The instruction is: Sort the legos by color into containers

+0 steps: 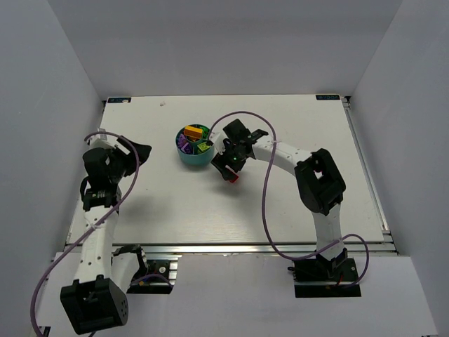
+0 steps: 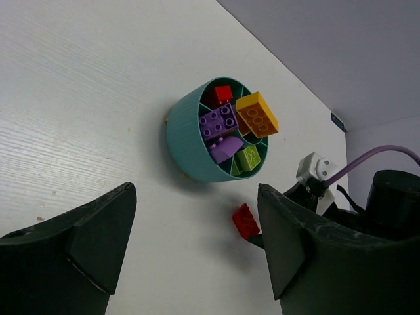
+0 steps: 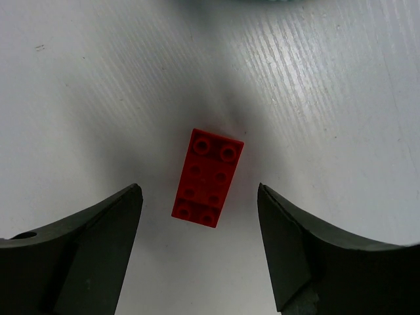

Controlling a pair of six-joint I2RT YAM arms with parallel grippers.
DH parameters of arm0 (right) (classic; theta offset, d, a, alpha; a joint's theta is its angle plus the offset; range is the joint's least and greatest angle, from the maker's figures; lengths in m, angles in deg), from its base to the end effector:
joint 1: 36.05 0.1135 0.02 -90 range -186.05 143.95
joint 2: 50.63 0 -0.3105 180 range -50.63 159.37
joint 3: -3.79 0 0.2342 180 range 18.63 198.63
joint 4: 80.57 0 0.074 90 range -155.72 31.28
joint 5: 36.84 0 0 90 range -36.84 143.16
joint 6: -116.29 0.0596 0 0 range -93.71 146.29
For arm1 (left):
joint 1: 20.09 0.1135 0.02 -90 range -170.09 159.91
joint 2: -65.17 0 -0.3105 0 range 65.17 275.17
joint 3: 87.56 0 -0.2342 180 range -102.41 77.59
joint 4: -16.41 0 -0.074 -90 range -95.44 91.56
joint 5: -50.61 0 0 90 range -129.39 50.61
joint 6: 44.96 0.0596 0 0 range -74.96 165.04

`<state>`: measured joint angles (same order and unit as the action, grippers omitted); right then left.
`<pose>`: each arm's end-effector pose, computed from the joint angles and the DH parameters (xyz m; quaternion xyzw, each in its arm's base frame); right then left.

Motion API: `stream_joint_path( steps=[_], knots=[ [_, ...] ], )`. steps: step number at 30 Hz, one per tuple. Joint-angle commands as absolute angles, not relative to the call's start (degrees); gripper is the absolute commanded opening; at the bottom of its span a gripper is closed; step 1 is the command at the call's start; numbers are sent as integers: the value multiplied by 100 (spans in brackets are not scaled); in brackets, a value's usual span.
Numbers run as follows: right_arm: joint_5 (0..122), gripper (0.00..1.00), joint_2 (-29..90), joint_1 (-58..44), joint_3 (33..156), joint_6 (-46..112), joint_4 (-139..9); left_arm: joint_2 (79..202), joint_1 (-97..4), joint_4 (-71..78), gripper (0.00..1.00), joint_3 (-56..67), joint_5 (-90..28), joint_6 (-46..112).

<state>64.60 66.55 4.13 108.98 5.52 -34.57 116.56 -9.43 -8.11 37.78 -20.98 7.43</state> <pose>0.3447 0.3065 0.2288 -0.5088 0.8104 0.1407 0.2543 0.1821 0.0151 0.3222 -0.2507 0.7804 -0.2583 0.5112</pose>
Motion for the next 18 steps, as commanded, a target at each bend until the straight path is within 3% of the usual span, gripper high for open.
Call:
stream_joint_path(
  steps=[1, 13, 18],
  knots=[
    [6256, 74, 6723, 490, 11179, 704, -3356, 11395, -936, -1215, 84, 3874, -2314, 707],
    [6089, 44, 6960, 605, 11083, 608, -3277, 11175, -945, -1215, 82, 4138, -2252, 470],
    [6168, 20, 6680, 596, 11135, 406, -3250, 11192, -945, -1118, 82, 4191, -2226, 417]
  ],
)
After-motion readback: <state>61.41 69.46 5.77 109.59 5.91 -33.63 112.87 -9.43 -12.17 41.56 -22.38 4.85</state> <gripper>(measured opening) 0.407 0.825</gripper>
